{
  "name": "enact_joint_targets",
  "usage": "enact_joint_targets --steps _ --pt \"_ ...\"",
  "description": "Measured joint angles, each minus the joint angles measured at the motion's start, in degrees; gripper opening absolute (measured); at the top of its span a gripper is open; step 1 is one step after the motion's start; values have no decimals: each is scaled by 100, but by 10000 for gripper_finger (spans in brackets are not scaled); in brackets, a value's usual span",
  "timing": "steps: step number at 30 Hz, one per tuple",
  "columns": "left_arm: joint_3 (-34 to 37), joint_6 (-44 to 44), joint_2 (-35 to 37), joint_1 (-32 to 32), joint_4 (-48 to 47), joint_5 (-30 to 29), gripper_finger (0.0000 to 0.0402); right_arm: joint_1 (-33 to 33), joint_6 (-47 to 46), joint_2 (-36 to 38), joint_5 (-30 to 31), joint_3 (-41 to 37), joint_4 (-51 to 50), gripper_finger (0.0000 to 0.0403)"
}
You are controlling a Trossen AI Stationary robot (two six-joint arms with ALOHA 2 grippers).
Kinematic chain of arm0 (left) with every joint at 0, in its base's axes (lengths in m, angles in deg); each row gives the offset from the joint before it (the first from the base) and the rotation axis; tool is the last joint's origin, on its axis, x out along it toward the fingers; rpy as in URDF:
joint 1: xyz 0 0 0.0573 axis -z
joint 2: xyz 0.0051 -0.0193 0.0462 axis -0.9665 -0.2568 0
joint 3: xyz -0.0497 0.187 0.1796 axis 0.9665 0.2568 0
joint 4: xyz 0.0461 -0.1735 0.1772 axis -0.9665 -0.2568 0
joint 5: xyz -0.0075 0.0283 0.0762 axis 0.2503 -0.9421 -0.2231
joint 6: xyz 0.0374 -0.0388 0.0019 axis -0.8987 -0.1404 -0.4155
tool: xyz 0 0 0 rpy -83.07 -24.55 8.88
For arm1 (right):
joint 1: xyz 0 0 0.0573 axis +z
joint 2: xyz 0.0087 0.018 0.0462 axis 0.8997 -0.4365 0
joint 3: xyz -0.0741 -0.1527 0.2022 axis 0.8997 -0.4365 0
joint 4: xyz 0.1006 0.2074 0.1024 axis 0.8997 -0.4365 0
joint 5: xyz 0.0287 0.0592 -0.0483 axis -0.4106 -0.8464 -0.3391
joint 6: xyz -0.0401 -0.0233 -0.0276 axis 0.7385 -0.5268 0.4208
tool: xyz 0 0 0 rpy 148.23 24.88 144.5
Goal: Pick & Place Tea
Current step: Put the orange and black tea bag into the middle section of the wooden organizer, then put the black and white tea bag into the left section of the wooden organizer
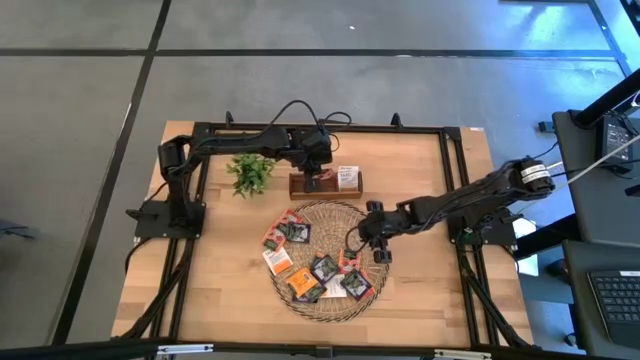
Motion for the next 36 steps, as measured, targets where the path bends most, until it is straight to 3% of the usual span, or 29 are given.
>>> enact_joint_targets --steps 6,24,36 --pt "4 -222 -79 15 11 -449 3 0 -4 -42 -1 0 30 85" --pt "2 -241 -79 61 28 -457 6 0 -3 -28 -7 0 42 85" --pt "2 -284 -79 81 33 -755 56 0 -7 -26 -7 0 42 85"
